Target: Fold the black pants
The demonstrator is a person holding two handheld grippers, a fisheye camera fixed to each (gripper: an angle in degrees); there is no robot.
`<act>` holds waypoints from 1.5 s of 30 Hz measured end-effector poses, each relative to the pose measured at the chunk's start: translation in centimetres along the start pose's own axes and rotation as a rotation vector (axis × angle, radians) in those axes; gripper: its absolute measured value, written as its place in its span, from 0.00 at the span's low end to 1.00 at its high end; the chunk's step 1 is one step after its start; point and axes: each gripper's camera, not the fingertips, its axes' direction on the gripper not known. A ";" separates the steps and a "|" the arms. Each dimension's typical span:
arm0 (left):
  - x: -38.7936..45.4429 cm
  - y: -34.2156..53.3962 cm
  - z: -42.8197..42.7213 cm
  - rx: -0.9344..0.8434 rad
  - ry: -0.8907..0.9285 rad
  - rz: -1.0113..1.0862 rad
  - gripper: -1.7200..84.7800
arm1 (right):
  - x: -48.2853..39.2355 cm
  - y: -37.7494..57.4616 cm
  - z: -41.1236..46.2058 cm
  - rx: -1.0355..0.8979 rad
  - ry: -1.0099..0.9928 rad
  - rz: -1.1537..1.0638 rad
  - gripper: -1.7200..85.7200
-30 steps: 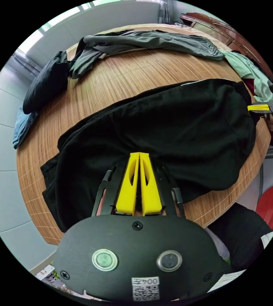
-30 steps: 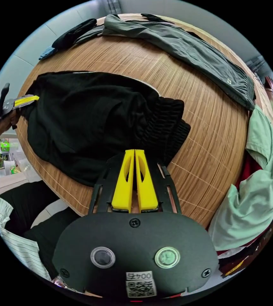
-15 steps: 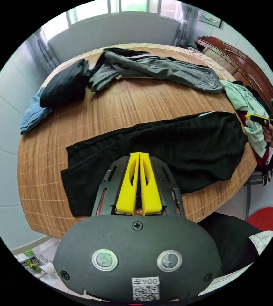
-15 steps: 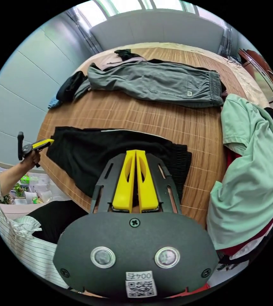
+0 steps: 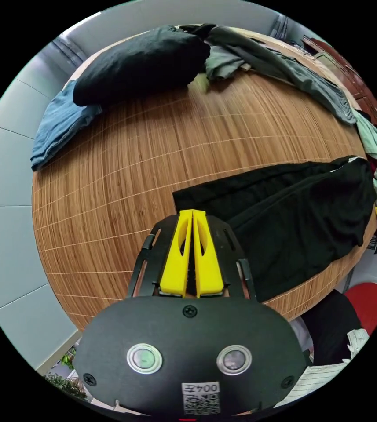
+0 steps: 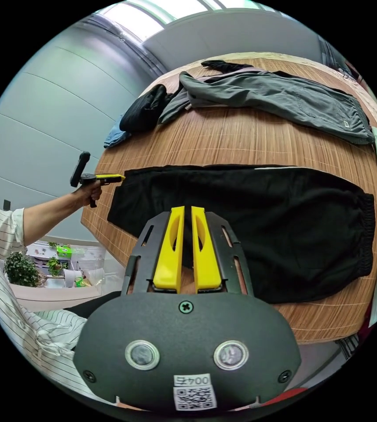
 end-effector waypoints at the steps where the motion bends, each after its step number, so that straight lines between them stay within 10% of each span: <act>1: -0.5 0.5 -0.6 0.035 0.022 0.010 0.03 | -0.8 -0.4 0.5 0.007 0.006 -0.024 0.07; 26: -16.5 11.6 0.2 0.059 0.323 0.170 0.15 | -30.4 -7.6 37.4 -0.397 0.029 -0.912 0.12; 45: -18.9 10.5 -3.7 0.155 0.517 0.319 0.05 | -28.0 -10.6 31.2 -0.186 -0.183 -0.795 0.07</act>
